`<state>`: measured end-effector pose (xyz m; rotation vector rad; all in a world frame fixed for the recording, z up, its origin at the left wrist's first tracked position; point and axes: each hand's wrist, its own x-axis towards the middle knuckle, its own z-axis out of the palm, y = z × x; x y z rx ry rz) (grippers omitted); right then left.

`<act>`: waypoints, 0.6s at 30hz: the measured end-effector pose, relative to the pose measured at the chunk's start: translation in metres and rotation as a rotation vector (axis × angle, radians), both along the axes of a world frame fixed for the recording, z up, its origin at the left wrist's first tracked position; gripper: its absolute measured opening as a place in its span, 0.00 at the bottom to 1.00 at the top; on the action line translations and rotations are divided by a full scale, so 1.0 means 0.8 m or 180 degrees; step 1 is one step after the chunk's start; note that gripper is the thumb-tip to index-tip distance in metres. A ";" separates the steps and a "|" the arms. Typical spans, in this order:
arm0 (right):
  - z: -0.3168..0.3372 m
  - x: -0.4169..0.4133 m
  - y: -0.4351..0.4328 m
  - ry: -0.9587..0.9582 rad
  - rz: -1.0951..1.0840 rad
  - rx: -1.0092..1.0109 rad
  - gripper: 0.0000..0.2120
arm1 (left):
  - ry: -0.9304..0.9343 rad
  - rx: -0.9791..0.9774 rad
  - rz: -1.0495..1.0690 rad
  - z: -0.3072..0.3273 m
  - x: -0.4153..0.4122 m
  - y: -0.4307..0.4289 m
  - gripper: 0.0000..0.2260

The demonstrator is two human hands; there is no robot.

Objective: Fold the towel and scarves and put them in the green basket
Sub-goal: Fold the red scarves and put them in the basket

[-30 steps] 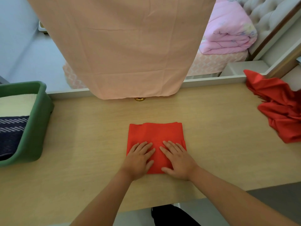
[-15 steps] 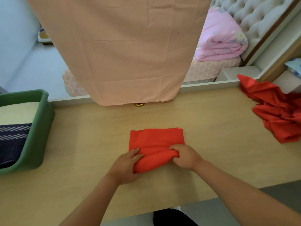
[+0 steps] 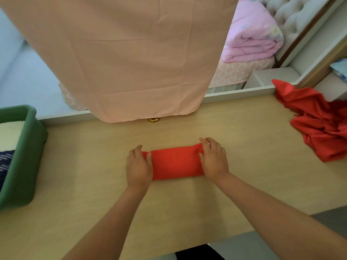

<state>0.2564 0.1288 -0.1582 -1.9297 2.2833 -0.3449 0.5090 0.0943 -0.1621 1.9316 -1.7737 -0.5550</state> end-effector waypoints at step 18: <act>-0.059 -0.005 0.005 0.0280 0.1201 0.0920 0.33 | -0.1698 0.0154 -0.1943 -0.059 -0.013 -0.001 0.26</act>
